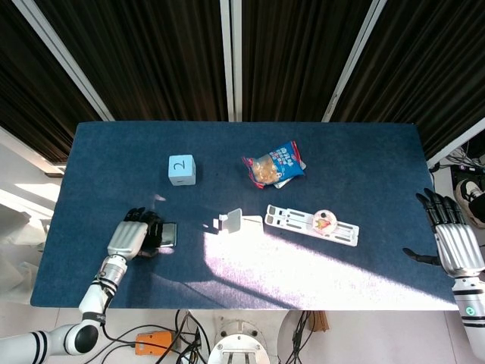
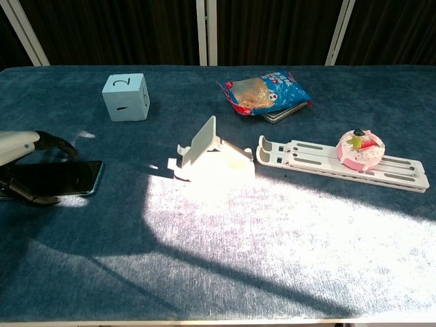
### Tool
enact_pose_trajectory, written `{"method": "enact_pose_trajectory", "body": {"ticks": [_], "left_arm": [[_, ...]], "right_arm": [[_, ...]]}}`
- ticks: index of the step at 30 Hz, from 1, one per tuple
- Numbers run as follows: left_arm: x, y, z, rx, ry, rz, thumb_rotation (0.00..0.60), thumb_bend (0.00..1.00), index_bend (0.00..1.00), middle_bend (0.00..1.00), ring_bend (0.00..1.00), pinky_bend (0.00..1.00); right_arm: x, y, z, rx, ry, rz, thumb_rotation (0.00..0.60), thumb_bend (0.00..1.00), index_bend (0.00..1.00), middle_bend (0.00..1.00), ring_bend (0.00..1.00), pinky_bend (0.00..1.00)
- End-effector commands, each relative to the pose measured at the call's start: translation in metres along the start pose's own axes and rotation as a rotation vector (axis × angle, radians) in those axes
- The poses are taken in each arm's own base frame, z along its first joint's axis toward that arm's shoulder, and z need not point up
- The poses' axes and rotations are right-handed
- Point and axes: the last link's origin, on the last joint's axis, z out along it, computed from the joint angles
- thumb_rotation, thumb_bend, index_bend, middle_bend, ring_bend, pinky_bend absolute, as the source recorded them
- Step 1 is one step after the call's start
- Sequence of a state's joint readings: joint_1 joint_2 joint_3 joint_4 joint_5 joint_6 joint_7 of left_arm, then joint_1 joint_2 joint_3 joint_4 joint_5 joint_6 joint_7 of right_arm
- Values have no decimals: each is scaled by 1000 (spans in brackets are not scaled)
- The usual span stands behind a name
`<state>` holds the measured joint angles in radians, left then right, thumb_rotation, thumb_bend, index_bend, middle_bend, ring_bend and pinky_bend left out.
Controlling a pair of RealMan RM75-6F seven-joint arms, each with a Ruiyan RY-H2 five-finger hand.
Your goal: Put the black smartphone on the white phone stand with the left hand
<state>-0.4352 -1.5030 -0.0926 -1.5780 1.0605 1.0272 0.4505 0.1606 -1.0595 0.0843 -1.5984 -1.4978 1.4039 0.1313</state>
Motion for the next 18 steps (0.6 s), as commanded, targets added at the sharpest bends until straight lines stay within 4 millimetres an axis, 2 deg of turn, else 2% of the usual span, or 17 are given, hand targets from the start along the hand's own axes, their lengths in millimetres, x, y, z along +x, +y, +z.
{"method": "enact_pose_trajectory", "body": {"ticks": [1, 4, 9, 11, 13, 18], "left_arm": [[-3, 0, 1, 4, -3, 2, 600, 144, 224, 143, 17, 0], [-4, -1, 2, 6, 4, 0, 600, 144, 251, 168, 39, 0], [-4, -3, 7, -3, 20, -19, 600, 144, 361, 329, 174, 20], [-3, -5, 8, -9, 36, -31, 600, 145, 414, 430, 276, 62], [-2, -6, 8, -15, 54, -53, 600, 147, 455, 491, 344, 105], [1, -11, 8, -33, 107, -185, 600, 148, 501, 545, 411, 280]], "right_arm": [[0, 0, 0, 1, -1, 0, 600, 109, 0, 0, 0, 32], [0, -1, 0, 0, 0, 0, 600, 109, 0, 0, 0, 32], [-1, 0, -1, -2, -2, 0, 600, 109, 0, 0, 0, 32], [-1, 0, -1, -3, 0, 0, 600, 109, 0, 0, 0, 32], [0, 0, -2, -3, 2, 1, 600, 109, 0, 0, 0, 32], [1, 0, -4, -5, 9, 0, 600, 109, 0, 0, 0, 32]]}}
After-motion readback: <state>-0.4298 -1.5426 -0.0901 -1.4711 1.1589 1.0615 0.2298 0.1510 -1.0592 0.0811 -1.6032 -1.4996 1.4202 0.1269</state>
